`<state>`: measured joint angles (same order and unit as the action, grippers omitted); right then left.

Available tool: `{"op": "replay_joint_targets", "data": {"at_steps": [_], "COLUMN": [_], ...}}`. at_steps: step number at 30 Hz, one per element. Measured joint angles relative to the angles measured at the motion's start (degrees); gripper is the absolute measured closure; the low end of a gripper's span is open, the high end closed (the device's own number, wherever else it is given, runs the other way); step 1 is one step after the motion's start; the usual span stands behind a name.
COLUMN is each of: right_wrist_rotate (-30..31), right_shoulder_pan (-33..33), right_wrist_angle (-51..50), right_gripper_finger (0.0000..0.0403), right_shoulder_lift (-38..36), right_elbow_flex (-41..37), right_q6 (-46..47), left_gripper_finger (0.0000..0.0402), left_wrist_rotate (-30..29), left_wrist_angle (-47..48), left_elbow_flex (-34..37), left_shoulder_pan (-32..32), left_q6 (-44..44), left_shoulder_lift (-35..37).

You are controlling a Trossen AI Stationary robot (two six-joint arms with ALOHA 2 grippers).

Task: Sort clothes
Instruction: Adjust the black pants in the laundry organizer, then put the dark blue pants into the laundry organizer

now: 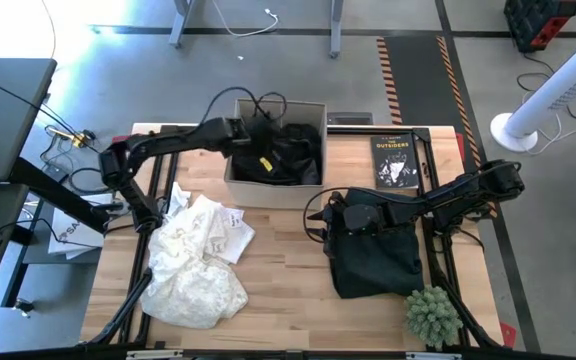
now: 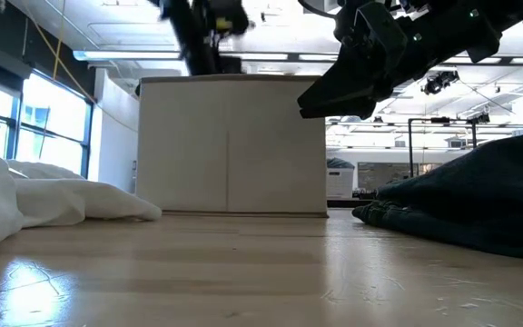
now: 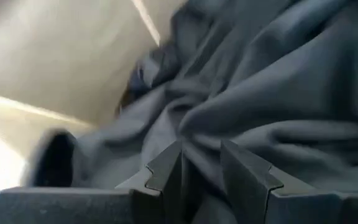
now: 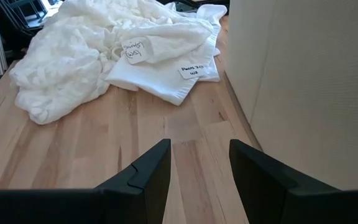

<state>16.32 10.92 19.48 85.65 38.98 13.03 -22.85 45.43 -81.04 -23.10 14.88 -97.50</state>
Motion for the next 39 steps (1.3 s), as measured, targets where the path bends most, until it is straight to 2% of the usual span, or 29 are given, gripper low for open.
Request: {"op": "replay_joint_targets", "data": {"at_steps": [3,4,7,11,17,22,27,32,36,39], "right_wrist_rotate": [0.0,0.0,0.0,0.4,0.7,3.8,4.7,4.8,7.3,14.1], "right_shoulder_pan": [0.0,0.0,0.0,0.0,0.0,0.1,0.1,1.0,5.4,10.9], "right_wrist_angle": [0.0,0.0,0.1,0.0,-0.6,-0.9,-1.4,-3.8,-7.1,-10.2], "right_gripper_finger": [0.0242,0.0242,0.0242,0.0242,0.0242,0.0242,0.0242,0.0242,0.0242,0.0242], "right_shoulder_lift": [0.0,0.0,0.0,0.0,0.0,0.0,-0.7,-5.9,-12.0,-16.7], "right_elbow_flex": [0.0,0.0,0.0,0.0,0.0,0.0,0.0,0.0,0.0,0.0], "right_q6": [0.0,0.0,0.0,-0.2,-0.2,-0.1,-0.3,-2.1,-6.9,-9.2], "left_gripper_finger": [0.0296,0.0296,0.0296,0.0296,0.0296,0.0296,0.0296,0.0296,0.0296,0.0296], "left_wrist_rotate": [-2.0,2.1,5.4,10.7,9.9,9.3,9.6,8.8,6.6,3.0], "left_wrist_angle": [-3.0,-4.8,-5.5,-9.2,-7.8,-7.8,-5.2,-0.2,2.4,2.9], "left_elbow_flex": [5.0,5.6,6.6,3.9,-1.2,-6.2,-6.3,-6.5,-5.3,-2.8], "left_shoulder_pan": [-1.8,-2.3,-3.1,-3.8,-3.7,-3.1,-2.0,0.2,5.0,10.2], "left_q6": [1.7,3.4,4.3,3.3,0.8,-0.5,-3.0,-3.1,-2.8,-1.4], "left_shoulder_lift": [-3.0,-4.4,-10.1,-14.8,-15.8,-9.4,-1.4,8.1,14.8,18.9]}}
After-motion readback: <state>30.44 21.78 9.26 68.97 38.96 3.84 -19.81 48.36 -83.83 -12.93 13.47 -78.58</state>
